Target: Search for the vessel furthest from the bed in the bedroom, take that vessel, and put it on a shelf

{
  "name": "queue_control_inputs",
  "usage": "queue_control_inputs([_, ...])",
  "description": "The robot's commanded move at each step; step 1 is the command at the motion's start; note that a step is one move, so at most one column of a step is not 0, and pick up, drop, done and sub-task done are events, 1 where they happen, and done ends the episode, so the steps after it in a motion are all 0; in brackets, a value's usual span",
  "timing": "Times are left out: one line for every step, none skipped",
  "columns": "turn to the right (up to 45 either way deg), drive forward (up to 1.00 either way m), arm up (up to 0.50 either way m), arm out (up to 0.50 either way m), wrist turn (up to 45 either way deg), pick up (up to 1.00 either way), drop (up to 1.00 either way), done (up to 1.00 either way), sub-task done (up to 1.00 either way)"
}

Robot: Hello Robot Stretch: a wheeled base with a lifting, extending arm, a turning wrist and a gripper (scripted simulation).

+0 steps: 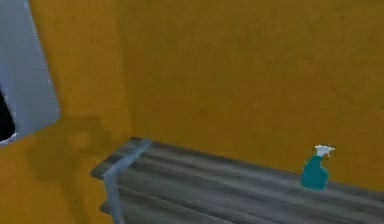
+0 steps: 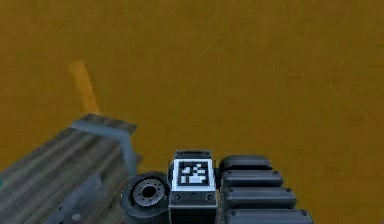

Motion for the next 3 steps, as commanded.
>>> queue_control_inputs([45.0, 0.0, 0.0, 0.0, 0.0, 0.0, 0.0, 0.0, 0.0])
queue_control_inputs([6.0, 0.0, 0.0, 0.0, 0.0, 0.0, 0.0, 0.0, 0.0])
queue_control_inputs([-45.0, 0.0, 0.0, 0.0, 0.0, 0.0, 0.0, 0.0, 0.0])
